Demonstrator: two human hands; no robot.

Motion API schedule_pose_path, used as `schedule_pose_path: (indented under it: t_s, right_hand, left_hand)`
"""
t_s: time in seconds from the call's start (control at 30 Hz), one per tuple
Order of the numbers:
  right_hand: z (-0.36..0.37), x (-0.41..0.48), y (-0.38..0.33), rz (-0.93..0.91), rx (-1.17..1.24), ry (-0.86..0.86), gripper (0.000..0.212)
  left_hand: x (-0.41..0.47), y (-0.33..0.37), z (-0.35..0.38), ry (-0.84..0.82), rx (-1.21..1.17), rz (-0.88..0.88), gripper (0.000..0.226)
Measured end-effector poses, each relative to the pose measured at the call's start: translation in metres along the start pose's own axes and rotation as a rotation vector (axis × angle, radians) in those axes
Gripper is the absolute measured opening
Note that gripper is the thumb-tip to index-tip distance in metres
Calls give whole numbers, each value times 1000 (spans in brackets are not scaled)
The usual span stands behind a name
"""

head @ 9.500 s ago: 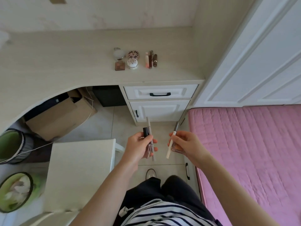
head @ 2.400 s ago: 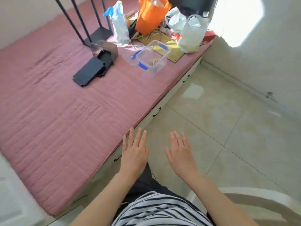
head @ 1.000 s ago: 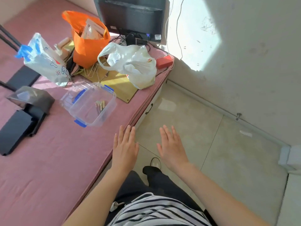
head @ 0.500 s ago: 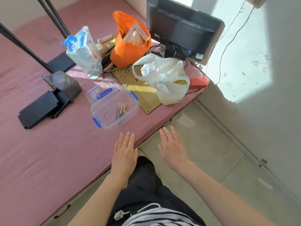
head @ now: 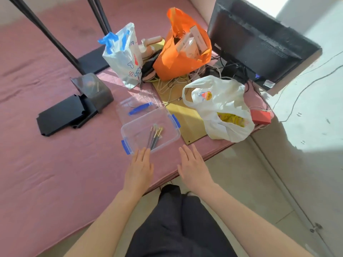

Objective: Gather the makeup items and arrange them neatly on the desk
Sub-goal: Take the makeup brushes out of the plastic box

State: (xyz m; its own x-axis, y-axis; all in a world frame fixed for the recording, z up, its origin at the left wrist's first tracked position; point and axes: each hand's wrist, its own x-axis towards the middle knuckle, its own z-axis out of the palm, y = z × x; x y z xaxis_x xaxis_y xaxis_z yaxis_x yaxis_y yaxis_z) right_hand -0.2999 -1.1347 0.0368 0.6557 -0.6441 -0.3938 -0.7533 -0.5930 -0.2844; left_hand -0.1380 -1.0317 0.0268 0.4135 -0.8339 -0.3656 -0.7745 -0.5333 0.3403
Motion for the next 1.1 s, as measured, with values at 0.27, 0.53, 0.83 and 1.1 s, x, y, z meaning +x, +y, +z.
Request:
schedule_pose_path:
  t_s: [0.27,0.53,0.83,1.1]
  right_hand:
    - [13,80,-4,-104,-59,-13,59]
    - [77,195,15,-182,-33,-159,58]
    - [153,281,15,-62,119,-358,55]
    - [200,331,18,325,407,-409,33]
  left_hand:
    - [59,-15,13,9,44,-89,54]
    - [143,-44,69,-39,11,-212,54]
    - [223,-91,138,-110,-105,-310,39]
    - [265,-119,189,-133,-230,-540,28]
